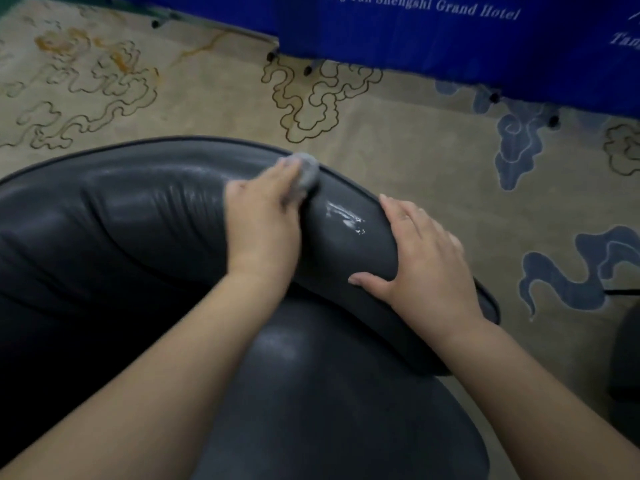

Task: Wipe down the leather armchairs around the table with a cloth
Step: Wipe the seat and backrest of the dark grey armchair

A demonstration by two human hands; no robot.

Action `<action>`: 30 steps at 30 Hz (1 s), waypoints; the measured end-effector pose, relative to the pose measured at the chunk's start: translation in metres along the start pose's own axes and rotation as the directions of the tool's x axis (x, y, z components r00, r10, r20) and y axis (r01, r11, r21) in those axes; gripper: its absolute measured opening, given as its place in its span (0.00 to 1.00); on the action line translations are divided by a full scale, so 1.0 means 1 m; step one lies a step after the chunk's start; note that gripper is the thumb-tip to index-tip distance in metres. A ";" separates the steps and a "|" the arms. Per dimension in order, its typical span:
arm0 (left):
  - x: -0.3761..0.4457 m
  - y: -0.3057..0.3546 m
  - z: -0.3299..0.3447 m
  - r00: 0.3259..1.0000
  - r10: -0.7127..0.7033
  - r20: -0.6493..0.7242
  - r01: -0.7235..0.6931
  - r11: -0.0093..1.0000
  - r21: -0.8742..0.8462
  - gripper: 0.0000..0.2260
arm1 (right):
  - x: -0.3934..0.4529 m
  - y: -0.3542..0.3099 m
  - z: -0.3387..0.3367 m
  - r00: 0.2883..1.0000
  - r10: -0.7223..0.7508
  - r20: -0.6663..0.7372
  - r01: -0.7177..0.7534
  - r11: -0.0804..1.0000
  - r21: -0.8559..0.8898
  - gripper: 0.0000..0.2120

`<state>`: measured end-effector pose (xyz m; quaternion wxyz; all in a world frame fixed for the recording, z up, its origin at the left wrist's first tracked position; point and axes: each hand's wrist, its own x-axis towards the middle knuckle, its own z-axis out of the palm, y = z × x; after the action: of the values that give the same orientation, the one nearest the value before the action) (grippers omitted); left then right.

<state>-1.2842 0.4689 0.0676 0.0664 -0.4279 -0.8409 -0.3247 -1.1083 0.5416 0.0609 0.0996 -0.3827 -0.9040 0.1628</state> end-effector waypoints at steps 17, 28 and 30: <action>-0.068 0.031 0.015 0.947 0.281 0.156 -0.252 0.950 -0.186 0.15 | -0.012 0.012 0.003 0.998 0.041 -0.044 -0.041 0.999 0.017 0.51; -0.052 0.014 0.018 0.980 0.186 0.069 -0.180 0.980 -0.082 0.16 | -0.015 0.012 0.001 0.999 0.031 -0.034 -0.032 0.999 -0.012 0.53; -0.074 0.025 0.012 0.958 0.243 0.149 -0.218 0.961 -0.169 0.17 | -0.017 0.013 0.001 1.000 0.023 -0.012 -0.023 1.000 -0.007 0.54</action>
<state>-1.2169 0.4369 0.0413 0.0001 -0.5528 -0.7607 -0.3402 -1.0881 0.5382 0.0545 0.1020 -0.3944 -0.8994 0.1585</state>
